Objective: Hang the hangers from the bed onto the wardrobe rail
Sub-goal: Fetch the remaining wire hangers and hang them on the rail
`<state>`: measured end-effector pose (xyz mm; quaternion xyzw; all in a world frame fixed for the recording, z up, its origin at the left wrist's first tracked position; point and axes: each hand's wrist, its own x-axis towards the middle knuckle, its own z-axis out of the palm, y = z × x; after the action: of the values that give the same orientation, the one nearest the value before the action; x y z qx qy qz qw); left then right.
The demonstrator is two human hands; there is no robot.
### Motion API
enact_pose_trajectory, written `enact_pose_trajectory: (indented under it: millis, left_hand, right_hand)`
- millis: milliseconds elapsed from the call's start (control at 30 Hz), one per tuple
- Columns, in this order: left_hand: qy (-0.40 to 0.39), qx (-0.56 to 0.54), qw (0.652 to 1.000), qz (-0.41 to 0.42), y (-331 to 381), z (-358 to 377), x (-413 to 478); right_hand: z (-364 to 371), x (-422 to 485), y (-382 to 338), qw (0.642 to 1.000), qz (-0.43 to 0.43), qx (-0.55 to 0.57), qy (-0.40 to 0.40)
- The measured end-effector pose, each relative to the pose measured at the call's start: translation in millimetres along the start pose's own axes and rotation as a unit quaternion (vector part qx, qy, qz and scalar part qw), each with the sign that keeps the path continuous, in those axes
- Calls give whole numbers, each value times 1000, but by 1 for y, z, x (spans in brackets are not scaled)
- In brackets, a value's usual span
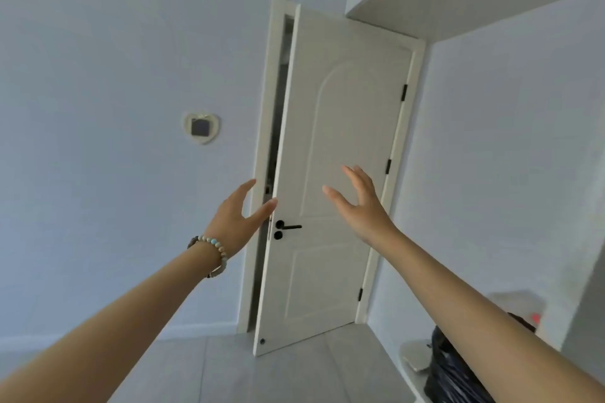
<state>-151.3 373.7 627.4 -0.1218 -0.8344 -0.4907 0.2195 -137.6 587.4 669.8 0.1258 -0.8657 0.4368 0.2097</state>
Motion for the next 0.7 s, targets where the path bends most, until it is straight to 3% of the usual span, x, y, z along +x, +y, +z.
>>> enact_pose_trajectory:
  millis: [167,367,700]
  left_hand:
    - [20,130,987,-92,-137,-67,-45]
    - [-24,277,940,-199,-289,-120,-128]
    - [-128,348,855,-364,-474,-135,-291]
  right_hand:
    - [162,-4,14,990,16,-10,-139]
    - [333,-51,50,962,-4,-82,-262]
    - [529,-185,139,882,22,-159,-443]
